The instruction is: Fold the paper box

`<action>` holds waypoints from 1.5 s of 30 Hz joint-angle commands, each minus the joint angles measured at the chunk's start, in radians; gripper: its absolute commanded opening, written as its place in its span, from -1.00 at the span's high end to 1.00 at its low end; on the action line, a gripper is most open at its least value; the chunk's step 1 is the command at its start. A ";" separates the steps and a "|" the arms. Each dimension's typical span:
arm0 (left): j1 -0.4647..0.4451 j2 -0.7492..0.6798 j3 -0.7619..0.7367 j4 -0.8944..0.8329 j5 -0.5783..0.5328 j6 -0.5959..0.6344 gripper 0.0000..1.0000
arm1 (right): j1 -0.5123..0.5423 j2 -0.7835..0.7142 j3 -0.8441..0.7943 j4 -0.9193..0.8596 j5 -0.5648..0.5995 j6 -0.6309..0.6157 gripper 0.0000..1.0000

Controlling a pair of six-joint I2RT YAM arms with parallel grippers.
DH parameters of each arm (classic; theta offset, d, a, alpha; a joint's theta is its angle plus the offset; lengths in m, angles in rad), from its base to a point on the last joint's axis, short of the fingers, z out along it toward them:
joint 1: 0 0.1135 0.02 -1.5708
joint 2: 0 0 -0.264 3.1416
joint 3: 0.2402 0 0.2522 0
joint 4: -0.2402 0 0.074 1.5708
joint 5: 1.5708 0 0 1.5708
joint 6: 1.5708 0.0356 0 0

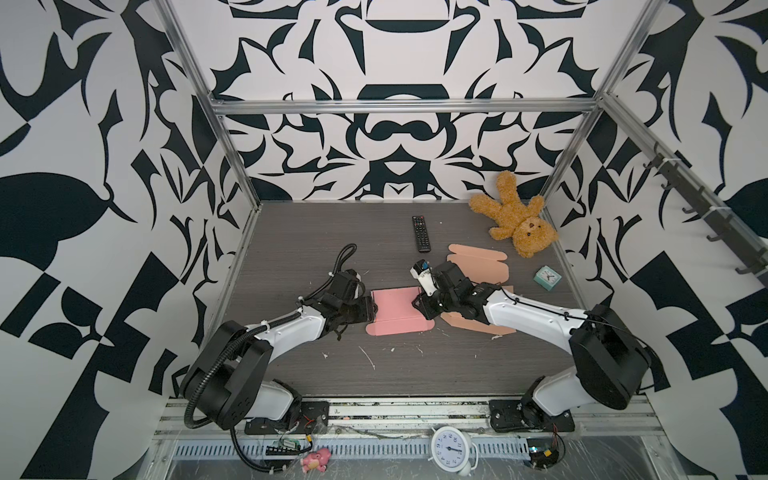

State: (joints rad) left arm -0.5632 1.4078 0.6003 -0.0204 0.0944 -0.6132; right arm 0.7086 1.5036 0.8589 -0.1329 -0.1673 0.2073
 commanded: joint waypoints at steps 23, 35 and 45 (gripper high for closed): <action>-0.181 -0.263 -0.015 -0.185 -0.092 -0.052 -0.31 | 0.009 -0.139 -0.121 -0.053 -0.006 0.066 0.09; -0.259 -0.224 -0.030 -0.160 -0.117 -0.103 -0.38 | 0.035 -0.140 -0.151 -0.027 -0.015 0.099 -0.09; -0.265 -0.180 -0.038 -0.121 -0.114 -0.111 -0.39 | 0.046 -0.114 -0.163 0.004 -0.015 0.115 -0.17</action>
State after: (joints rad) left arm -0.8249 1.2175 0.5789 -0.1589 -0.0082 -0.7097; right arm 0.7471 1.3827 0.6975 -0.1600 -0.1791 0.3084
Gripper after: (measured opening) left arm 0.693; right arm 0.583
